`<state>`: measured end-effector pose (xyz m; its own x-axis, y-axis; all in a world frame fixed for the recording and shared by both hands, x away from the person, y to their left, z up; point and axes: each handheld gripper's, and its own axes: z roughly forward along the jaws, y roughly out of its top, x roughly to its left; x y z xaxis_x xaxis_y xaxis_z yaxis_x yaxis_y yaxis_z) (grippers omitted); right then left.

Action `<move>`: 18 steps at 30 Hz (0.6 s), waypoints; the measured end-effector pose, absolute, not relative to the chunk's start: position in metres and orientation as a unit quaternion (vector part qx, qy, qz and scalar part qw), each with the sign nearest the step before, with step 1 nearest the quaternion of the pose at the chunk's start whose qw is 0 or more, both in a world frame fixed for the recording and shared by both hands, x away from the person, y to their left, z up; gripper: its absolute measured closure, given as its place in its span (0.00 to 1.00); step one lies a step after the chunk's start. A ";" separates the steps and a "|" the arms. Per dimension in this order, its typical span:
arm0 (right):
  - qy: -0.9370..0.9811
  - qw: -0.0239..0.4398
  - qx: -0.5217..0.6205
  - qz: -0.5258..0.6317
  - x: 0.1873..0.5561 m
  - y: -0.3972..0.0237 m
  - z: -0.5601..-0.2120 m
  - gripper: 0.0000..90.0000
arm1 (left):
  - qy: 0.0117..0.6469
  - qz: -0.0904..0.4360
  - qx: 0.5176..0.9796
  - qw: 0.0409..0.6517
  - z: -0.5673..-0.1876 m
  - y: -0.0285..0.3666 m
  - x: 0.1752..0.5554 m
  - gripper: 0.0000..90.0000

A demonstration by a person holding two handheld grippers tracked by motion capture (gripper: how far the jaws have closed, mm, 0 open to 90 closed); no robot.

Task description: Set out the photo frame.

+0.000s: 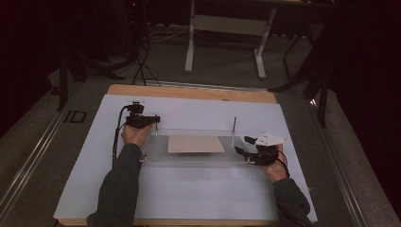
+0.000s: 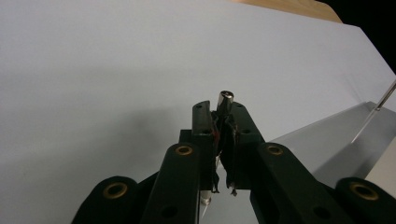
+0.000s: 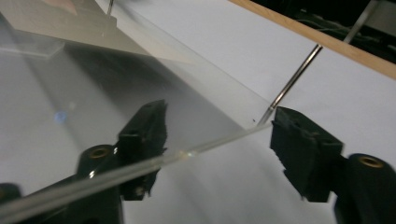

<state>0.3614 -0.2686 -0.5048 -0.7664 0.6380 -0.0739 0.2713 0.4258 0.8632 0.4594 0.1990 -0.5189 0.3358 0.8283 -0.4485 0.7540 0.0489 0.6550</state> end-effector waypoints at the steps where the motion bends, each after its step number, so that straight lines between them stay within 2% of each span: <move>1: 0.820 0.200 0.275 0.461 0.362 -0.268 -0.504 0.41 | 0.575 0.043 0.688 0.440 -0.519 0.199 0.459 0.93; 18: 0.813 0.209 0.270 0.471 0.361 -0.266 -0.503 0.47 | 0.574 0.039 0.687 0.444 -0.519 0.200 0.459 0.92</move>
<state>0.3607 -0.2664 -0.5033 -0.7670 0.6360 -0.0849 0.2428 0.4102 0.8791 0.4591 0.1998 -0.5190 0.3374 0.8236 -0.4560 0.7541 0.0536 0.6546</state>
